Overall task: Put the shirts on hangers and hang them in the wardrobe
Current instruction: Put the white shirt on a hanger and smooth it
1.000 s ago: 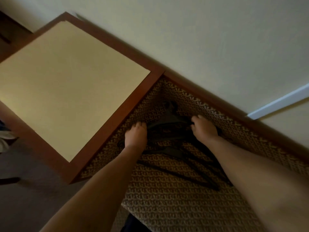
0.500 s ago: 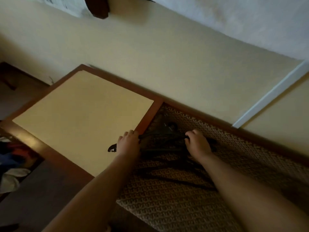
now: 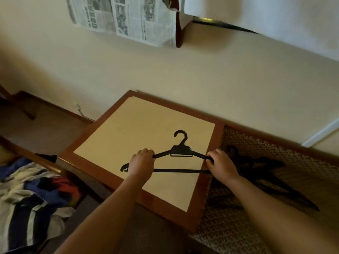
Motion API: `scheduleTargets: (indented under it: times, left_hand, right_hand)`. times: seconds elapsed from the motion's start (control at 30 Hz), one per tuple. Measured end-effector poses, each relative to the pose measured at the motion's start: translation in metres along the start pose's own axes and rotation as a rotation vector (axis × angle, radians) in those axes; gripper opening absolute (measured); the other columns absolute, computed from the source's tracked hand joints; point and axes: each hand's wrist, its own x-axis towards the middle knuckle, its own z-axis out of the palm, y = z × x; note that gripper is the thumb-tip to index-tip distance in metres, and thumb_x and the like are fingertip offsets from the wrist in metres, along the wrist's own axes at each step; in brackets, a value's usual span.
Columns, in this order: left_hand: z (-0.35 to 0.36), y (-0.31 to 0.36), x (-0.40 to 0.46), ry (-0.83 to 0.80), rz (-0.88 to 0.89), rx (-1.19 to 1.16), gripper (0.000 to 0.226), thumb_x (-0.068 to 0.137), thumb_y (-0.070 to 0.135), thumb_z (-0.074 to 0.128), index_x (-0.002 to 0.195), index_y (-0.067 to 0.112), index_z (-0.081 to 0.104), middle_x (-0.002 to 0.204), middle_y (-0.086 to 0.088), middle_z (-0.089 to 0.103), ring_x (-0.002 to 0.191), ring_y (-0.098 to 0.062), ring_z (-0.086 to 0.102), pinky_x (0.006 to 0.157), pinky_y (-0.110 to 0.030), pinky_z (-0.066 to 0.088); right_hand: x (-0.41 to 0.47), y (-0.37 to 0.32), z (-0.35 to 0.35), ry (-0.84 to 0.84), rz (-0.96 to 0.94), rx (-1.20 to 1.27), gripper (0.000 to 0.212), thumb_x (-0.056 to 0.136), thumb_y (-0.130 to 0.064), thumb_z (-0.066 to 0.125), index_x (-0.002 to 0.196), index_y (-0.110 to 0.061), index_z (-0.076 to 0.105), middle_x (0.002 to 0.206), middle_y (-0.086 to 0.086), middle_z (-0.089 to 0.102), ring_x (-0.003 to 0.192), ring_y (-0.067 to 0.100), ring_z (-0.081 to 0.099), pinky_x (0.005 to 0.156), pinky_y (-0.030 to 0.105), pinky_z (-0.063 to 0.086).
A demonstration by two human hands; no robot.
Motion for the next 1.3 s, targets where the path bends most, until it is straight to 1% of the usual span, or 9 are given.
scheduleTargets:
  times: [0.17, 0.43, 0.57, 0.67, 0.77, 0.93, 1.03, 1.17, 1.3]
  left_hand:
    - [-0.01, -0.046, 0.019, -0.002, 0.004, -0.012, 0.023, 0.1, 0.025, 0.042, 0.115, 0.019, 0.057, 0.112, 0.001, 0.058, 0.105, -0.019, 0.053, 0.088, -0.032, 0.046]
    - [-0.024, -0.099, 0.09, -0.006, 0.081, 0.023, 0.022, 0.1, 0.026, 0.042, 0.115, 0.02, 0.058, 0.109, 0.002, 0.058, 0.101, -0.017, 0.052, 0.084, -0.029, 0.045]
    - [-0.03, -0.119, 0.138, -0.041, 0.128, 0.038, 0.023, 0.1, 0.027, 0.043, 0.115, 0.02, 0.058, 0.107, 0.003, 0.058, 0.099, -0.016, 0.052, 0.084, -0.029, 0.045]
    - [-0.033, -0.13, 0.171, -0.059, 0.146, 0.018, 0.024, 0.1, 0.025, 0.043, 0.118, 0.02, 0.058, 0.11, 0.002, 0.059, 0.102, -0.017, 0.053, 0.087, -0.03, 0.045]
    - [-0.032, -0.134, 0.196, -0.088, 0.151, -0.033, 0.027, 0.099, 0.023, 0.046, 0.126, 0.02, 0.053, 0.119, 0.002, 0.059, 0.109, -0.018, 0.054, 0.092, -0.032, 0.045]
    - [-0.026, -0.141, 0.238, -0.153, 0.197, -0.033, 0.018, 0.099, 0.021, 0.044, 0.112, 0.021, 0.056, 0.104, 0.001, 0.059, 0.094, -0.017, 0.053, 0.081, -0.029, 0.045]
    - [-0.018, -0.145, 0.262, -0.163, 0.228, -0.039, 0.017, 0.099, 0.02, 0.044, 0.109, 0.02, 0.057, 0.102, 0.001, 0.058, 0.094, -0.016, 0.052, 0.083, -0.03, 0.046]
    - [-0.007, -0.15, 0.291, -0.196, 0.274, -0.045, 0.017, 0.098, 0.02, 0.047, 0.11, 0.018, 0.058, 0.107, 0.0, 0.057, 0.098, -0.017, 0.051, 0.087, -0.034, 0.047]
    - [0.002, -0.15, 0.312, -0.226, 0.322, -0.041, 0.021, 0.098, 0.018, 0.046, 0.115, 0.018, 0.058, 0.11, -0.001, 0.057, 0.099, -0.017, 0.051, 0.086, -0.031, 0.046]
  right_hand:
    - [0.024, -0.037, 0.023, 0.002, 0.014, 0.012, 0.013, 0.094, -0.019, 0.054, 0.1, -0.012, 0.063, 0.093, -0.002, 0.051, 0.086, 0.013, 0.048, 0.069, 0.026, 0.041]
    - [0.084, -0.075, 0.056, 0.034, 0.065, 0.057, 0.019, 0.095, -0.016, 0.052, 0.11, -0.013, 0.063, 0.089, -0.003, 0.045, 0.082, 0.013, 0.044, 0.066, 0.024, 0.033]
    - [0.12, -0.088, 0.066, 0.043, 0.115, 0.056, 0.018, 0.094, -0.016, 0.053, 0.107, -0.011, 0.064, 0.087, -0.003, 0.046, 0.08, 0.012, 0.044, 0.058, 0.013, 0.028]
    - [0.141, -0.096, 0.07, 0.031, 0.136, 0.043, 0.019, 0.095, -0.017, 0.052, 0.109, -0.012, 0.063, 0.091, -0.001, 0.05, 0.084, 0.013, 0.048, 0.068, 0.015, 0.034]
    - [0.161, -0.101, 0.07, 0.026, 0.185, 0.023, 0.021, 0.095, -0.016, 0.05, 0.11, -0.011, 0.063, 0.094, 0.002, 0.052, 0.088, 0.016, 0.05, 0.072, 0.021, 0.037]
    - [0.185, -0.108, 0.075, 0.001, 0.282, -0.012, 0.025, 0.099, -0.018, 0.044, 0.117, -0.014, 0.06, 0.108, 0.004, 0.053, 0.098, 0.018, 0.052, 0.082, 0.025, 0.045]
    - [0.199, -0.108, 0.083, -0.036, 0.333, -0.037, 0.026, 0.1, -0.017, 0.041, 0.12, -0.014, 0.058, 0.112, 0.004, 0.053, 0.104, 0.019, 0.051, 0.086, 0.028, 0.045]
    - [0.217, -0.107, 0.092, -0.058, 0.406, -0.066, 0.023, 0.099, -0.018, 0.043, 0.117, -0.013, 0.056, 0.114, 0.005, 0.053, 0.106, 0.022, 0.051, 0.087, 0.032, 0.045]
    - [0.23, -0.102, 0.101, -0.066, 0.466, -0.072, 0.02, 0.098, -0.02, 0.047, 0.113, -0.011, 0.056, 0.112, 0.008, 0.054, 0.104, 0.024, 0.051, 0.085, 0.034, 0.044]
